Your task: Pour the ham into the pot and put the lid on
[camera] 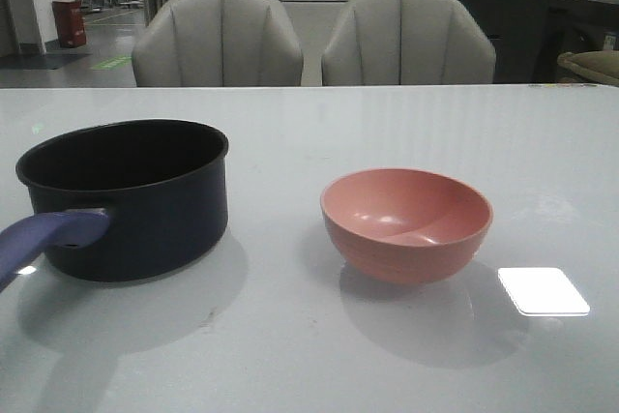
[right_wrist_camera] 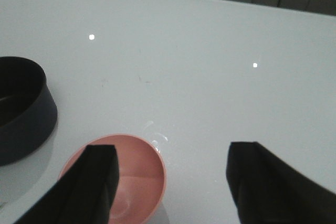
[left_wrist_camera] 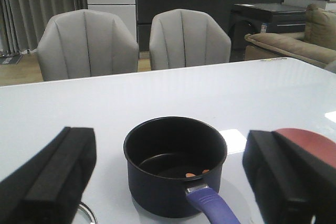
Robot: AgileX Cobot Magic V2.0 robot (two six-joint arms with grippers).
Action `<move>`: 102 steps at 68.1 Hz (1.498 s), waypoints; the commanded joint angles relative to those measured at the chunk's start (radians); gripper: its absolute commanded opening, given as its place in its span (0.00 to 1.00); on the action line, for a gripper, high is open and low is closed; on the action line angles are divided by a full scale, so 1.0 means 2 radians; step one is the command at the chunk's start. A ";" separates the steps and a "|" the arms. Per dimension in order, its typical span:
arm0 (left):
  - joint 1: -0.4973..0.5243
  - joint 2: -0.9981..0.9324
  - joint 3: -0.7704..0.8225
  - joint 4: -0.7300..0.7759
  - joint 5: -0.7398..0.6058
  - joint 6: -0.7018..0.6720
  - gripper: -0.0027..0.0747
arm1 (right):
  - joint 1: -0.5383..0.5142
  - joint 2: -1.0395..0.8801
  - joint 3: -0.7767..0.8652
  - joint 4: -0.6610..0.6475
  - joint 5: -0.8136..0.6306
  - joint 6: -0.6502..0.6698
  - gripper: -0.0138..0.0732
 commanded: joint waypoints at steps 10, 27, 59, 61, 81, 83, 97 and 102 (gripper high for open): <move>-0.004 0.003 -0.012 -0.005 -0.044 0.000 0.81 | 0.000 -0.147 0.076 0.000 -0.063 -0.006 0.79; -0.004 0.003 -0.012 -0.005 -0.044 0.000 0.81 | 0.000 -0.266 0.132 -0.001 -0.046 -0.007 0.79; -0.004 0.003 -0.012 -0.005 -0.044 0.000 0.81 | 0.000 -0.277 0.142 -0.001 -0.055 -0.006 0.74; -0.004 0.003 -0.012 -0.005 -0.044 0.000 0.81 | 0.000 -0.277 0.142 -0.001 -0.053 -0.006 0.71; -0.004 0.003 -0.012 -0.006 -0.044 0.000 0.81 | 0.000 -0.277 0.142 -0.001 -0.045 -0.006 0.33; -0.004 0.003 -0.012 -0.006 -0.044 0.000 0.81 | 0.000 -0.277 0.142 -0.001 -0.045 -0.006 0.33; -0.004 0.005 -0.031 -0.006 -0.044 0.000 0.81 | 0.000 -0.277 0.142 -0.001 -0.045 -0.006 0.33; -0.004 0.019 -0.048 -0.004 -0.039 -0.007 0.81 | 0.000 -0.277 0.142 -0.001 -0.045 -0.006 0.33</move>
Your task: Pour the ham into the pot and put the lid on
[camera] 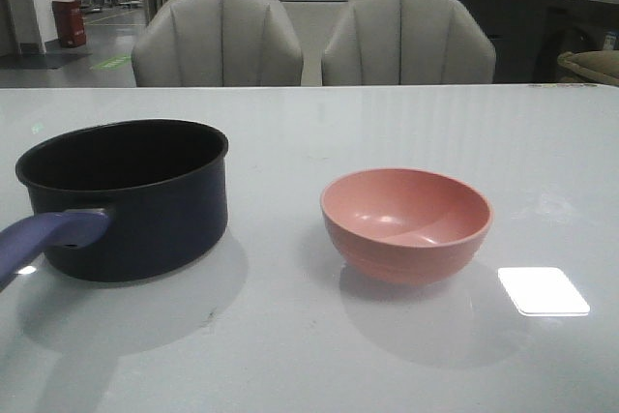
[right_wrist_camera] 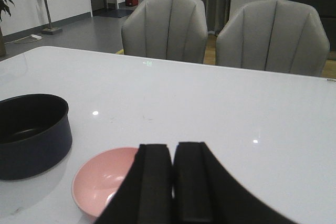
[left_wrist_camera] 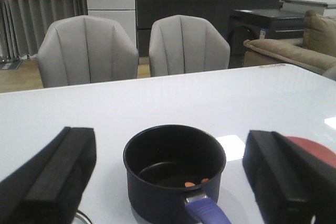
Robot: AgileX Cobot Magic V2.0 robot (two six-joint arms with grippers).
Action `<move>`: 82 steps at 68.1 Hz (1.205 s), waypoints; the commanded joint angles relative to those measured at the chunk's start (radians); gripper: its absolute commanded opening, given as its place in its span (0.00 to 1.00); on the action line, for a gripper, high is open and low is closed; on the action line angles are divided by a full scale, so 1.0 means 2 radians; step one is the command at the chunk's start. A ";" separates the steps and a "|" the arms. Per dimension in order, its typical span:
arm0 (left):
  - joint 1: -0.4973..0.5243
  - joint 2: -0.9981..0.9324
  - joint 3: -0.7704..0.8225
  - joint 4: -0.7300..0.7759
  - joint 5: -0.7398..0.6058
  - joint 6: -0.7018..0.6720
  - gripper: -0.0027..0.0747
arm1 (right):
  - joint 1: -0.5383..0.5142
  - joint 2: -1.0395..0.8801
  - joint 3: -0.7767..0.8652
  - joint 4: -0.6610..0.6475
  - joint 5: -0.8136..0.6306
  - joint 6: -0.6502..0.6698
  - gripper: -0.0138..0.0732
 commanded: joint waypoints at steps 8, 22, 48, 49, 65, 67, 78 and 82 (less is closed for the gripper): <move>-0.004 0.074 -0.075 0.027 -0.014 -0.051 0.81 | 0.000 0.003 -0.013 -0.001 -0.036 -0.005 0.33; -0.004 0.220 -0.163 0.096 0.038 -0.093 0.82 | 0.000 0.003 -0.013 -0.001 -0.036 -0.005 0.33; 0.067 0.449 -0.249 0.114 0.069 -0.126 0.82 | 0.000 0.003 -0.013 -0.001 -0.036 -0.005 0.33; 0.074 0.454 -0.252 0.110 0.069 -0.127 0.82 | 0.000 0.003 -0.013 -0.001 -0.036 -0.005 0.33; 0.192 0.546 -0.295 0.038 0.125 -0.086 0.82 | 0.000 0.003 -0.013 -0.001 -0.036 -0.005 0.33; 0.206 0.559 -0.301 0.023 0.141 -0.068 0.82 | 0.000 0.003 -0.013 -0.001 -0.036 -0.005 0.33; 0.265 0.637 -0.335 -0.051 0.203 -0.003 0.82 | 0.000 0.003 -0.013 -0.001 -0.036 -0.005 0.33; 0.279 0.664 -0.351 -0.069 0.224 0.010 0.82 | 0.000 0.003 -0.013 -0.001 -0.036 -0.005 0.33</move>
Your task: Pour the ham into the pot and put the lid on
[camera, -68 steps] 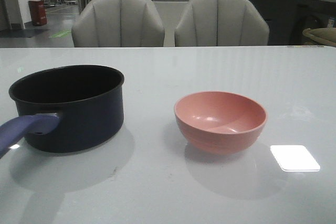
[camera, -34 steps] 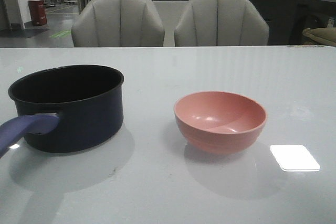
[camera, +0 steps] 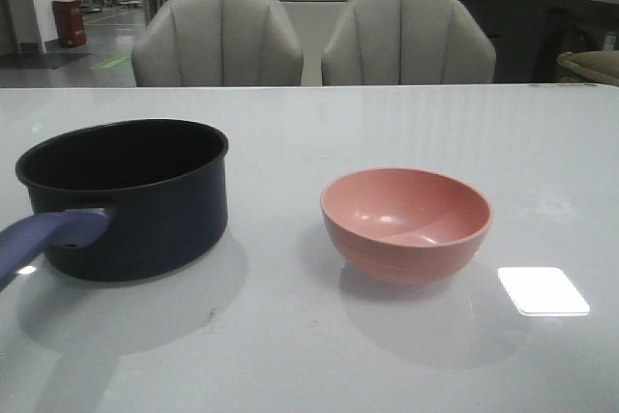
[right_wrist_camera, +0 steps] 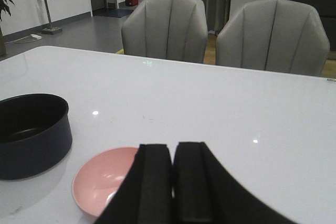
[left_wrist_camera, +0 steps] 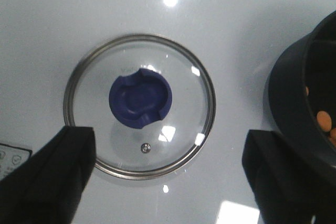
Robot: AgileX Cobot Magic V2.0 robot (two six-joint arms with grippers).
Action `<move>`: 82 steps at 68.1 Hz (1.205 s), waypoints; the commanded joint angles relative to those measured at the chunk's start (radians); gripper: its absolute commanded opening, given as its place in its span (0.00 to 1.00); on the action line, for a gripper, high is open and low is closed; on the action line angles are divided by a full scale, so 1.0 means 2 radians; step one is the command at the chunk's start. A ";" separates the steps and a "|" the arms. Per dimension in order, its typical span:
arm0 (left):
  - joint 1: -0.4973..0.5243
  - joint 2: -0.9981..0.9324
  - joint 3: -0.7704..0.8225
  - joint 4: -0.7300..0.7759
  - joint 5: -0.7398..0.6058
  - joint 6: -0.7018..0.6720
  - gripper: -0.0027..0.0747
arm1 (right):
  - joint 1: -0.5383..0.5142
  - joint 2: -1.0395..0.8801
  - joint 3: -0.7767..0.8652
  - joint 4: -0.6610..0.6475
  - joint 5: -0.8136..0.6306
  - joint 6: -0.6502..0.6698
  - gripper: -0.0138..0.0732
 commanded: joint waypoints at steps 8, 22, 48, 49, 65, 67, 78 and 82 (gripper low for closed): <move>0.025 0.072 -0.061 -0.041 0.037 0.036 0.82 | 0.000 0.003 -0.013 -0.001 -0.037 -0.005 0.33; 0.025 0.136 -0.086 -0.029 0.042 0.036 0.82 | 0.000 0.003 -0.013 -0.001 -0.037 -0.005 0.33; 0.025 0.222 -0.106 -0.011 0.028 0.036 0.82 | 0.000 0.003 -0.013 -0.001 -0.037 -0.005 0.33; 0.025 0.224 -0.106 -0.012 0.028 0.036 0.82 | 0.000 0.003 -0.013 -0.001 -0.037 -0.005 0.33; 0.024 0.247 -0.109 -0.012 0.011 0.036 0.82 | 0.000 0.003 -0.013 -0.001 -0.037 -0.005 0.33; 0.024 0.251 -0.110 -0.012 0.011 0.036 0.82 | 0.000 0.003 -0.013 -0.001 -0.037 -0.005 0.33; 0.024 0.267 -0.110 -0.014 0.012 0.036 0.81 | 0.000 0.003 -0.013 -0.001 -0.037 -0.005 0.33; 0.024 0.271 -0.110 -0.014 0.013 0.036 0.79 | 0.000 0.003 -0.013 -0.001 -0.037 -0.005 0.33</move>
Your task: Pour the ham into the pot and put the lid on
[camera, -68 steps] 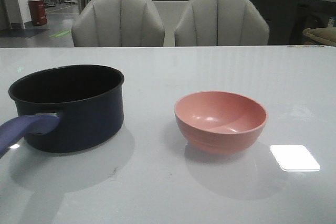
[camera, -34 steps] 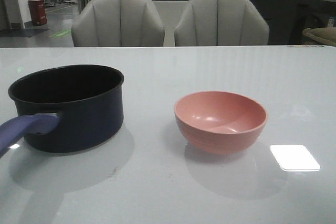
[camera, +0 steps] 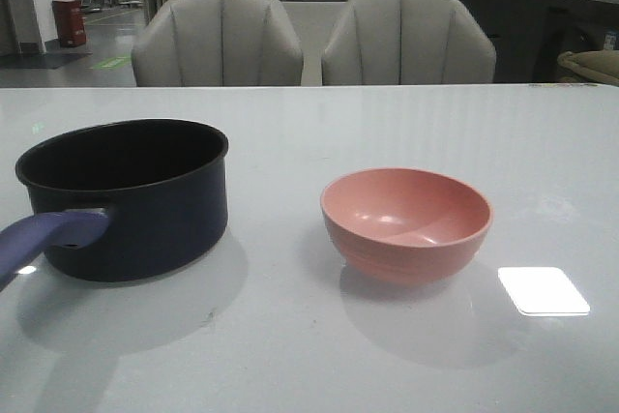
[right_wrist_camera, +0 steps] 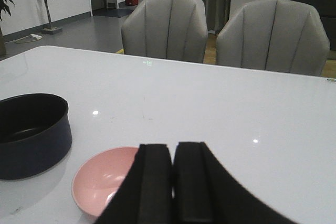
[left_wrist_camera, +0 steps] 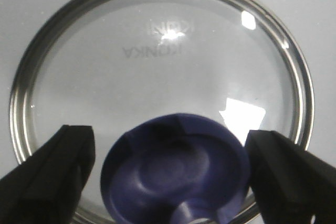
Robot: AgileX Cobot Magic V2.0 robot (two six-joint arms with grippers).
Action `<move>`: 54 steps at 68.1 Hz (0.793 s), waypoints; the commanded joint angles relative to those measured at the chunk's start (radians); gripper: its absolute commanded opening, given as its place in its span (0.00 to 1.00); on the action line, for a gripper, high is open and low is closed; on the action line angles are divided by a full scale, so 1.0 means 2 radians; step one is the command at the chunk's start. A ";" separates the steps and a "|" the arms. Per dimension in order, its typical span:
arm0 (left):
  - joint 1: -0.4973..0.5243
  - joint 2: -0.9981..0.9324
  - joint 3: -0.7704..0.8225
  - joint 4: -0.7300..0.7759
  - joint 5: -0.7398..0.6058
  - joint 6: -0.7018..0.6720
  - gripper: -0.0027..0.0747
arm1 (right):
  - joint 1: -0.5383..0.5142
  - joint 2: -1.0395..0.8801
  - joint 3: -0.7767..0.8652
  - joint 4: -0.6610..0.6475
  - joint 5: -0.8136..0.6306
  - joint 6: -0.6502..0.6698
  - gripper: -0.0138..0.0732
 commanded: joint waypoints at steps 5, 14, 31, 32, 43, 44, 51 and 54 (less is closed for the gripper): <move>-0.001 -0.013 -0.015 -0.005 -0.004 0.000 0.74 | 0.000 0.003 -0.013 -0.001 -0.037 -0.005 0.33; -0.001 -0.012 -0.022 -0.005 -0.006 0.000 0.60 | 0.000 0.003 -0.013 -0.001 -0.037 -0.005 0.33; -0.001 -0.012 -0.027 -0.005 -0.005 0.000 0.54 | 0.000 0.003 -0.013 -0.001 -0.037 -0.005 0.33; -0.001 -0.012 -0.026 -0.005 -0.005 0.000 0.54 | 0.000 0.003 -0.013 -0.001 -0.037 -0.005 0.33; -0.001 -0.020 -0.044 -0.005 0.009 0.000 0.53 | 0.000 0.003 -0.013 -0.001 -0.037 -0.005 0.33; -0.001 -0.022 -0.046 -0.005 0.009 0.000 0.53 | 0.000 0.003 -0.013 -0.001 -0.037 -0.005 0.33; -0.002 -0.044 -0.065 -0.022 0.010 0.005 0.53 | 0.000 0.003 -0.013 -0.001 -0.037 -0.005 0.33; -0.005 -0.054 -0.071 -0.031 0.010 0.017 0.53 | 0.000 0.003 -0.013 -0.001 -0.037 -0.005 0.33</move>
